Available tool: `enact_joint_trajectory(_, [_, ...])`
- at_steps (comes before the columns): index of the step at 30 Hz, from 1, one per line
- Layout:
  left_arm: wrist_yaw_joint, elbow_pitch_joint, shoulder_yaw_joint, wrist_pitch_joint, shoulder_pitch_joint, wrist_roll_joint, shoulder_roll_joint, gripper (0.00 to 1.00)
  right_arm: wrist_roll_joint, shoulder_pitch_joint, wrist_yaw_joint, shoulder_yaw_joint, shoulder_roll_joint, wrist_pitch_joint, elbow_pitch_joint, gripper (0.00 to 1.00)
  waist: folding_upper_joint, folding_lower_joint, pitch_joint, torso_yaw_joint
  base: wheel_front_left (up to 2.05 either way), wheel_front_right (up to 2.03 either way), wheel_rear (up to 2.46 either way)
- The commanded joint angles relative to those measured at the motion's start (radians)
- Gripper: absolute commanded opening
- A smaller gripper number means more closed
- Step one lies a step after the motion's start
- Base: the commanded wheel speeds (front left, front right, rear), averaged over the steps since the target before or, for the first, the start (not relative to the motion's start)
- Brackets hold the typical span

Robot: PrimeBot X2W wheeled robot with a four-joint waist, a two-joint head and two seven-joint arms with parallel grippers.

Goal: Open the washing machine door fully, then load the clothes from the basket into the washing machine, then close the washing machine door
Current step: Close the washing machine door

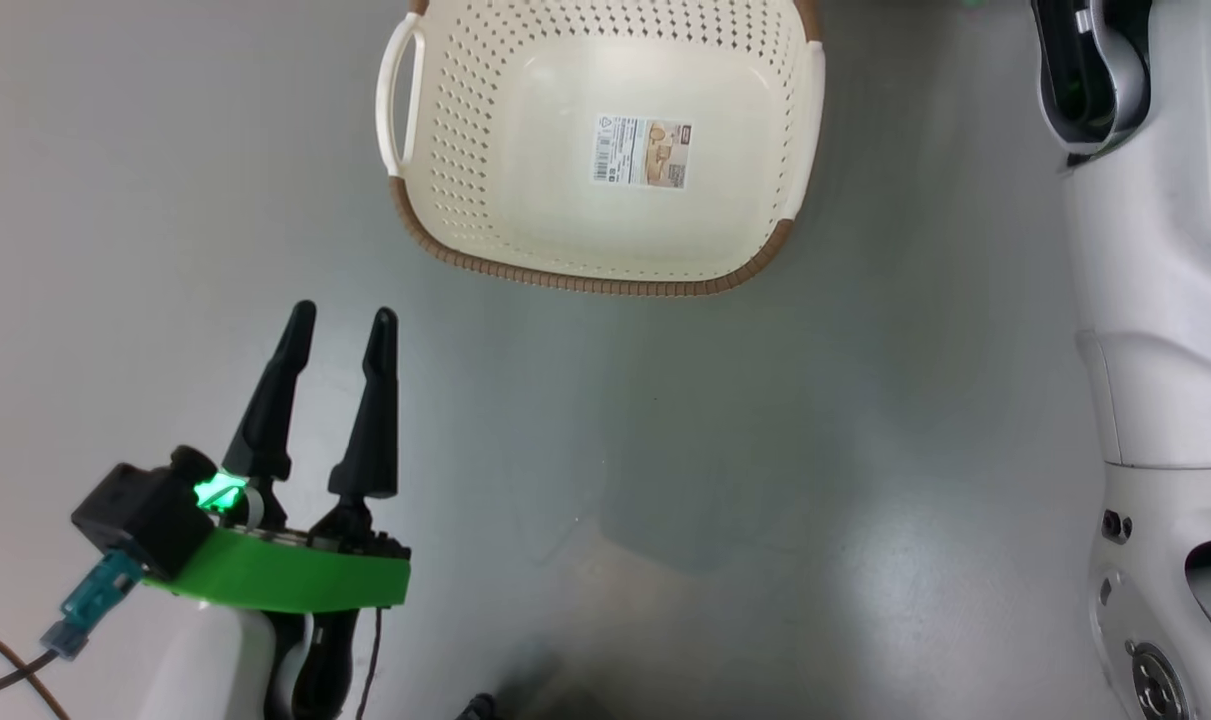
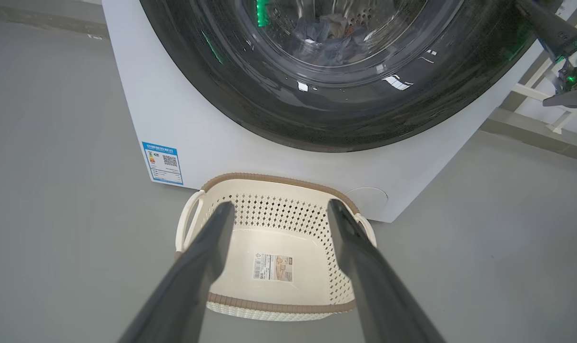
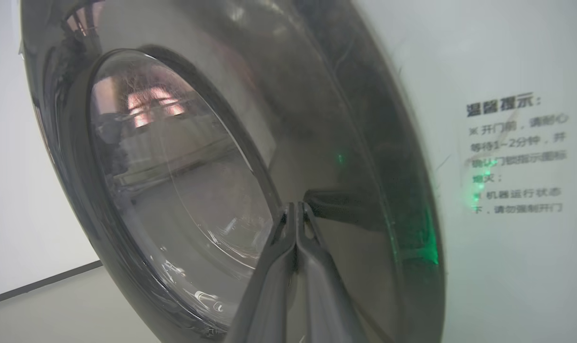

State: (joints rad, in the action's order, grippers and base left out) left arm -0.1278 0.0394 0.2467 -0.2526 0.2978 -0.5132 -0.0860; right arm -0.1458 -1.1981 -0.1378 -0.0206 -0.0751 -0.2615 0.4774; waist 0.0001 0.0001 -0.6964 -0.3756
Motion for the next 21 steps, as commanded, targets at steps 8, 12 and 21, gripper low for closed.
enact_joint_trajectory(8, [-0.003,-0.026,-0.082,-0.009,-0.02,0.014,-0.041,1.0,-0.067,0.155,0.007,-0.094,0.025,0.0,-0.029,0.0,-0.0001,-0.0001,0.086,0.042,0.0,0.0,0.0])
enact_joint_trajectory(12, [-0.003,-0.03,-0.109,-0.009,-0.043,0.027,-0.047,1.0,-0.085,0.249,0.007,-0.107,0.025,0.0,-0.053,0.0,-0.0001,-0.0001,0.14,0.062,0.0,0.0,0.0])
enact_joint_trajectory(21, [-0.003,-0.032,-0.162,-0.009,-0.115,0.065,-0.055,1.0,-0.091,0.48,0.007,-0.082,0.025,0.0,-0.114,0.94,-0.0001,-0.0001,0.28,0.116,0.0,0.0,0.0])
